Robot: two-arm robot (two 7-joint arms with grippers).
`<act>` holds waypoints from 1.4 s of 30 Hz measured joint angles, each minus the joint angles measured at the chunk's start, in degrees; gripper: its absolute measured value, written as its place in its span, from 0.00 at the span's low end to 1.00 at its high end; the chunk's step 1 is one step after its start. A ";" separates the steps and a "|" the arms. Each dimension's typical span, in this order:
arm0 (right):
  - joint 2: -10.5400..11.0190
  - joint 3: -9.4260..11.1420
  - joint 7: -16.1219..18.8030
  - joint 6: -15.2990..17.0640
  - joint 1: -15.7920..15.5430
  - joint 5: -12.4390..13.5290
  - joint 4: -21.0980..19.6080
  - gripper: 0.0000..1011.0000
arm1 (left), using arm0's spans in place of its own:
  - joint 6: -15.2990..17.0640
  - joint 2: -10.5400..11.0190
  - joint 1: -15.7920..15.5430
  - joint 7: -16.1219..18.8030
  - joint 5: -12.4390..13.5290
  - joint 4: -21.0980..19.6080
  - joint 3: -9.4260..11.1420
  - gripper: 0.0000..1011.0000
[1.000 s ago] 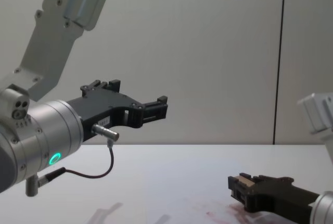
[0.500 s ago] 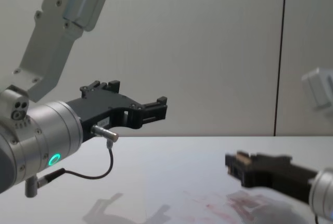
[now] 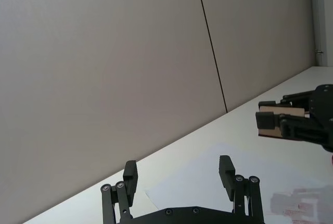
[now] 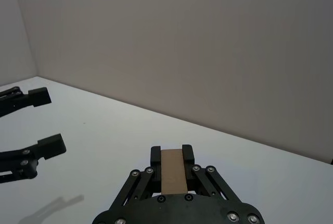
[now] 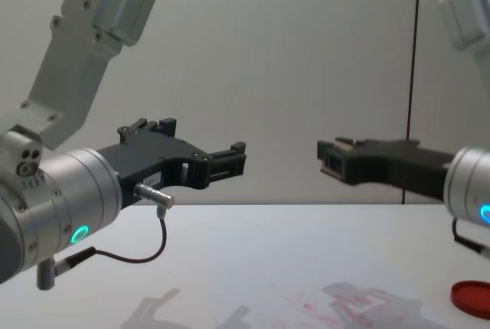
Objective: Use the one hand to pick up the stamp and affix it onto the A4 paper.
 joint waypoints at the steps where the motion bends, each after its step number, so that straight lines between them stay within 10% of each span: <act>1: 0.00 0.04 -0.29 1.10 0.06 0.00 -0.82 0.22 | 0.00 0.00 0.00 0.00 0.00 0.00 0.00 0.98; 20: -0.71 0.50 -3.70 12.73 1.30 1.80 -0.70 0.22 | 0.00 0.00 0.00 0.00 0.00 0.00 0.00 0.98; 42: -1.59 -0.84 -3.70 15.88 1.81 -0.65 6.27 0.22 | 0.00 0.00 0.00 0.00 0.00 0.00 0.00 0.98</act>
